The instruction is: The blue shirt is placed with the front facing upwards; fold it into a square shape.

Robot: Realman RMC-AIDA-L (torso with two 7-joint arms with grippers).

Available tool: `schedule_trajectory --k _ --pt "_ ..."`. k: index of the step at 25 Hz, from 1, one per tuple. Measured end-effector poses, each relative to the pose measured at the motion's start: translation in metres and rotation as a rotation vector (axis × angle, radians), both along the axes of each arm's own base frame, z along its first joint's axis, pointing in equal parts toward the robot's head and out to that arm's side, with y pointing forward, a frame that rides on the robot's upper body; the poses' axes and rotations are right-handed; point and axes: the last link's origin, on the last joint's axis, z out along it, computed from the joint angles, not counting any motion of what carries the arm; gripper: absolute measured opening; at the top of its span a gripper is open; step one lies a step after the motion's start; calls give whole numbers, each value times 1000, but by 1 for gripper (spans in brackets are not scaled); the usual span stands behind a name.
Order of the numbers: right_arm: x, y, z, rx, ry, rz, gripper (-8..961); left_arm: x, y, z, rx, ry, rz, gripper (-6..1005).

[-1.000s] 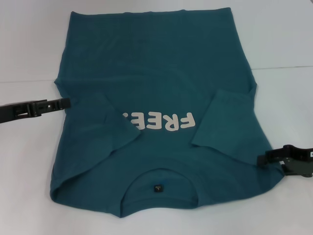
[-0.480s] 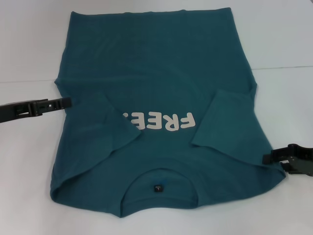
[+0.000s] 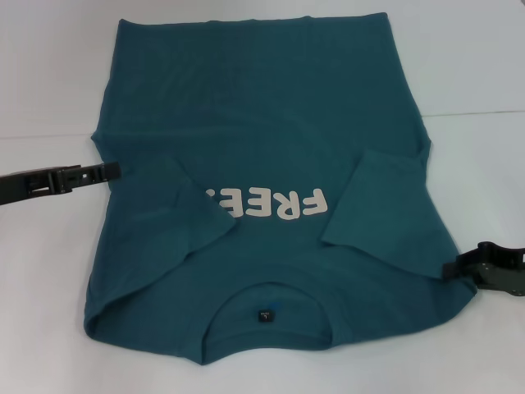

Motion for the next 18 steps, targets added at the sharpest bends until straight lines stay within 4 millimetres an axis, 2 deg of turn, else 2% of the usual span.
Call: schedule_trajectory --k 2,8,13,18 --pt "0 0 0 1 2 0 371 0 0 0 0 0 1 900" --pt "0 1 2 13 4 2 146 0 0 -1 -4 4 -2 899" --pt "-3 4 2 14 3 13 36 1 0 -2 -5 4 -4 899" --pt "-10 10 2 11 -3 40 37 1 0 -2 -2 -1 -4 899"
